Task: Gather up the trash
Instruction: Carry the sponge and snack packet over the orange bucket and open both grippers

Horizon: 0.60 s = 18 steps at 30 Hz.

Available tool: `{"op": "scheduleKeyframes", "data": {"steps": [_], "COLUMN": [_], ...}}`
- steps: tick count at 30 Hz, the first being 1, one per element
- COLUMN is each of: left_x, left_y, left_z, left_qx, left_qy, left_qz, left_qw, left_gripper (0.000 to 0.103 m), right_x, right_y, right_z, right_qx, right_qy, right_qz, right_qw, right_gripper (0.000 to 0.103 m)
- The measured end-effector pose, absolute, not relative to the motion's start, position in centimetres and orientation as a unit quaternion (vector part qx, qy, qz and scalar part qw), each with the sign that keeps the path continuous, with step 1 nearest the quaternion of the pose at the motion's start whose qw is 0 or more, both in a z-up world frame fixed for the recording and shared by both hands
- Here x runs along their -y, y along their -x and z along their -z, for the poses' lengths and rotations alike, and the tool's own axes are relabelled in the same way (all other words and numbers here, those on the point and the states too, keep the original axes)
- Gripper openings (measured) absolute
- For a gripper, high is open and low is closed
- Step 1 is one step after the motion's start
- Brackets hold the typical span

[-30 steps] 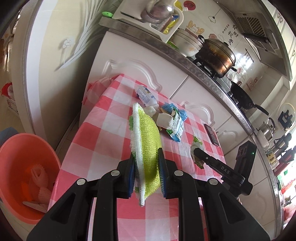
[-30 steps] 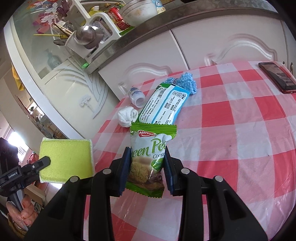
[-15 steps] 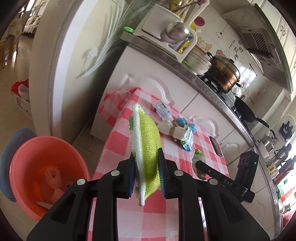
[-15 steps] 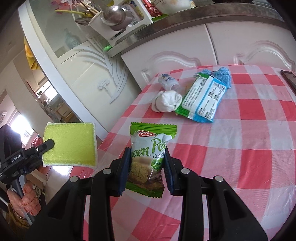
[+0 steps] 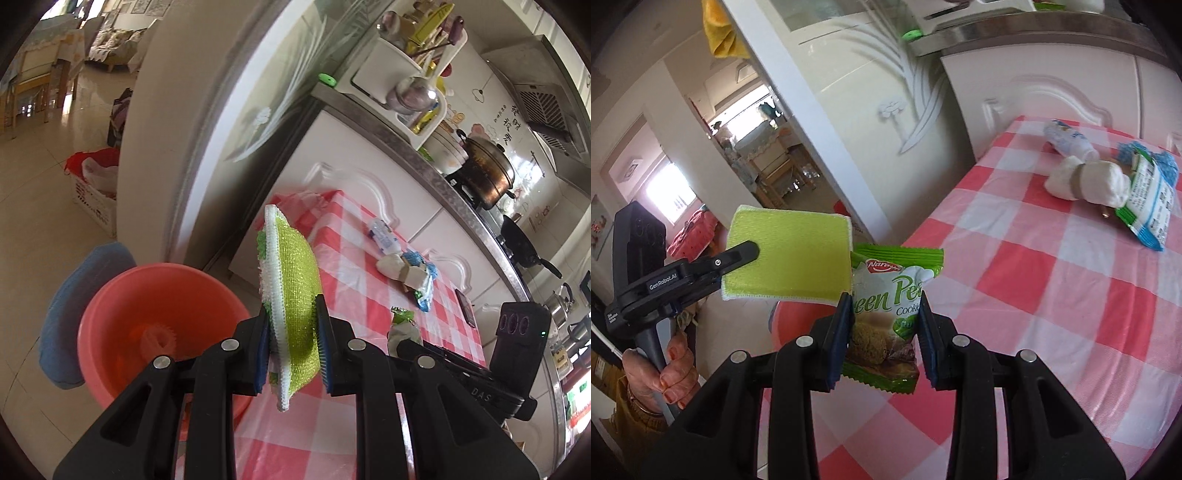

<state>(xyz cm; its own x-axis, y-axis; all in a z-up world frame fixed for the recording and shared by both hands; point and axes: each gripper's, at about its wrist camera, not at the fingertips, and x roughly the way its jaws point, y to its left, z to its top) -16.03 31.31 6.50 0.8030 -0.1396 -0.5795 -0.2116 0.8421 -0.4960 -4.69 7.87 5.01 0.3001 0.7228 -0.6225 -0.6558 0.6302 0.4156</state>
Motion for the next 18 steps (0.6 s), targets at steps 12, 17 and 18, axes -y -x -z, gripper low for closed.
{"op": "scheduleKeyframes", "data": {"steps": [12, 17, 18], "left_x": [-34.7, -35.8, -36.1], "left_y": [17.7, 18.1, 18.1], "left_z": [-3.6, -2.6, -2.2], "left_qx": [-0.329, -0.337, -0.339], "left_qy": [0.284, 0.289, 0.292], "left_qz": [-0.073, -0.089, -0.091], "left_qw": [0.897, 0.892, 0.890], "left_gripper": [0.023, 0.023, 0.023], "right_x": [-15.9, -18.4, -18.8], "right_y": [5.9, 6.2, 6.1], "right_z": [-4.5, -3.9, -3.7], "right_qx": [-0.422, -0.426, -0.429], "right_qy": [0.013, 0.027, 0.029], "right_qz": [-0.484, -0.497, -0.498], "right_qw": [0.767, 0.755, 0.753], "right_gripper": [0.036, 0.036, 0.036]}}
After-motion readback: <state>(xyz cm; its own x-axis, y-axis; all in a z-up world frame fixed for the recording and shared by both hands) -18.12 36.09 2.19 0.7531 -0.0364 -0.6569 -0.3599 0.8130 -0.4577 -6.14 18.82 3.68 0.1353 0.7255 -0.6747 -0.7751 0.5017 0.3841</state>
